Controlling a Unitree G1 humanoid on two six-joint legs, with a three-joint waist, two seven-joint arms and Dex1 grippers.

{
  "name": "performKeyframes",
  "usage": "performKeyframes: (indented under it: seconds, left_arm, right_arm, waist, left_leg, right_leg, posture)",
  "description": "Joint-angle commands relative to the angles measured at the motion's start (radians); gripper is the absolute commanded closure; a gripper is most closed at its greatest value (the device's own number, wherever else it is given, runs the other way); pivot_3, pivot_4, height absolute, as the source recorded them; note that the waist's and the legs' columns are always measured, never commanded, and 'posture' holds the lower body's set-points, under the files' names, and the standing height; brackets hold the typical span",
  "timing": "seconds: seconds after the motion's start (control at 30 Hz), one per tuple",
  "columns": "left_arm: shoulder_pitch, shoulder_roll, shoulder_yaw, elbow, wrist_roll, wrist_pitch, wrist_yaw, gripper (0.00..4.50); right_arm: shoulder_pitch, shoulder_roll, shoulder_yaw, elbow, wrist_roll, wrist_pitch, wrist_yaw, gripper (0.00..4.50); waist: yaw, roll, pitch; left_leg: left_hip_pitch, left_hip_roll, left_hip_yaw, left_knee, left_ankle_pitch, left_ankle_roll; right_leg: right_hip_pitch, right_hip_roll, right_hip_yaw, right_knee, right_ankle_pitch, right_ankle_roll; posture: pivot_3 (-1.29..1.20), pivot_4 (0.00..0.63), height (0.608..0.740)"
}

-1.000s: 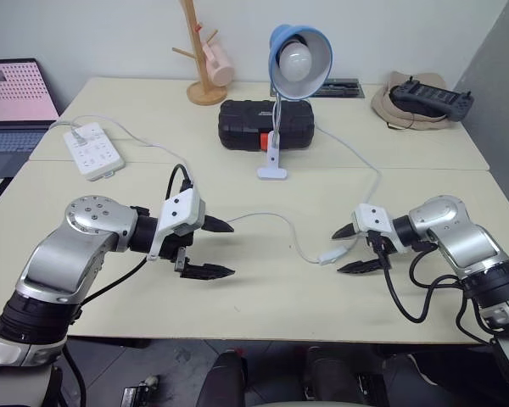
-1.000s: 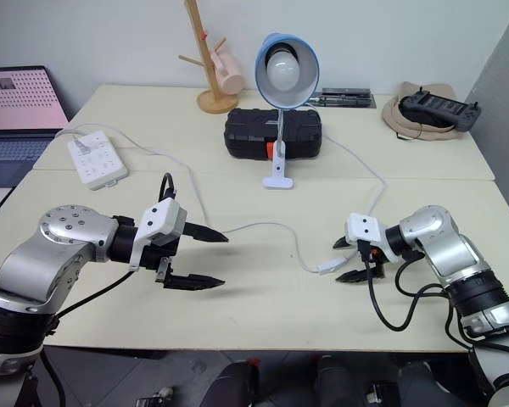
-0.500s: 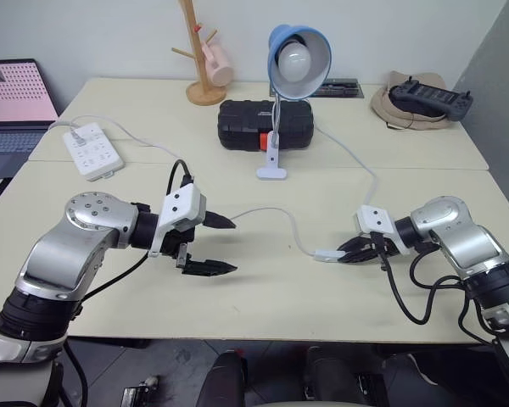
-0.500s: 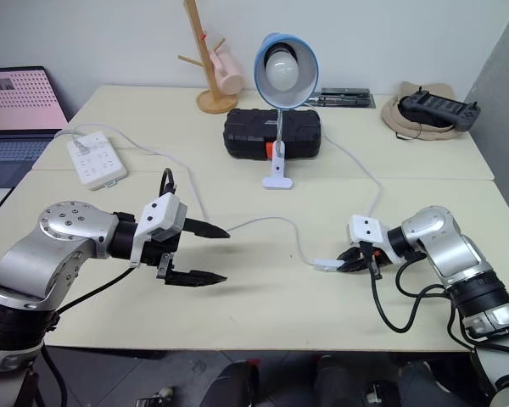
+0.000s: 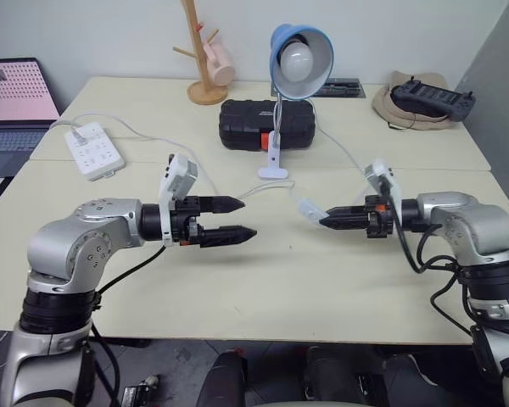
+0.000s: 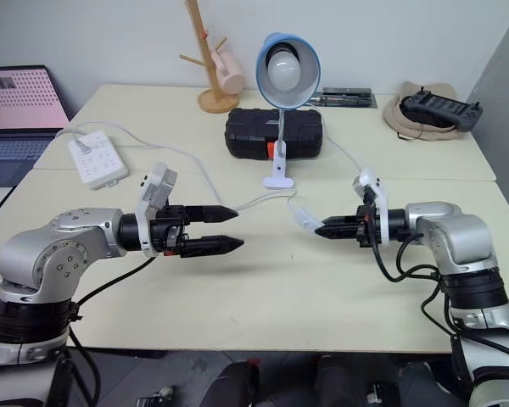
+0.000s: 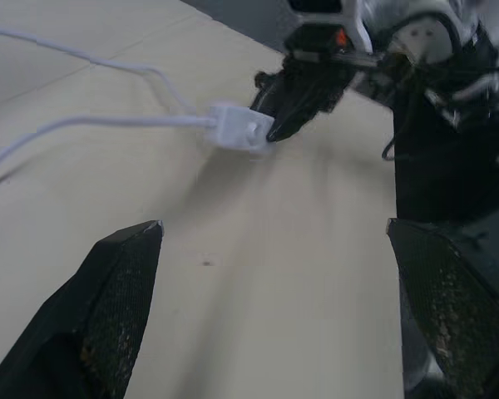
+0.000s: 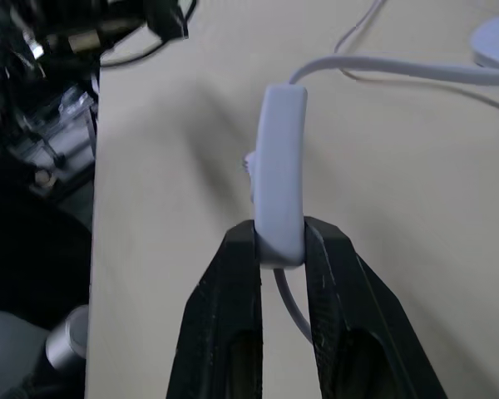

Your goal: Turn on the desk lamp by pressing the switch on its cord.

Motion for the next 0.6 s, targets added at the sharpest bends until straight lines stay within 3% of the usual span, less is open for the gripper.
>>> performKeyframes:
  seconds: [0.03, 0.23, 0.6]
  left_arm:
    - [-0.010, -0.096, 0.089, -0.040, -0.168, 0.108, 0.149, 0.00]
    - [-0.014, -0.283, 0.110, -0.030, -0.304, 0.135, 0.353, 0.00]
    - [-0.007, -0.383, 0.067, -0.018, -0.342, 0.084, 0.442, 0.00]
  right_arm:
    - [-0.020, 0.026, -0.118, -0.066, 0.143, 0.161, -0.079, 4.13]
    - [-0.061, 0.066, -0.225, -0.093, 0.299, 0.331, -0.178, 4.13]
    - [-0.069, 0.094, -0.278, -0.157, 0.470, 0.446, -0.293, 4.13]
  waist:
    - [0.000, 0.000, 0.000]
    - [0.000, 0.000, 0.000]
    - [0.000, 0.000, 0.000]
  left_leg:
    - [0.000, 0.000, 0.000, 0.000, 0.000, 0.000]
    - [0.001, -0.001, 0.001, 0.000, 0.000, 0.000]
    - [0.001, -0.002, 0.005, 0.000, 0.000, 0.000]
  right_leg:
    - [0.000, 0.000, 0.000, 0.000, 0.000, 0.000]
    - [0.000, 0.000, 0.000, 0.001, 0.000, 0.000]
    - [0.000, 0.000, 0.001, 0.000, 0.000, 0.000]
  posture:
    - [0.00, 0.150, 0.740]
    - [0.00, 0.150, 0.740]
    - [0.00, 0.150, 0.740]
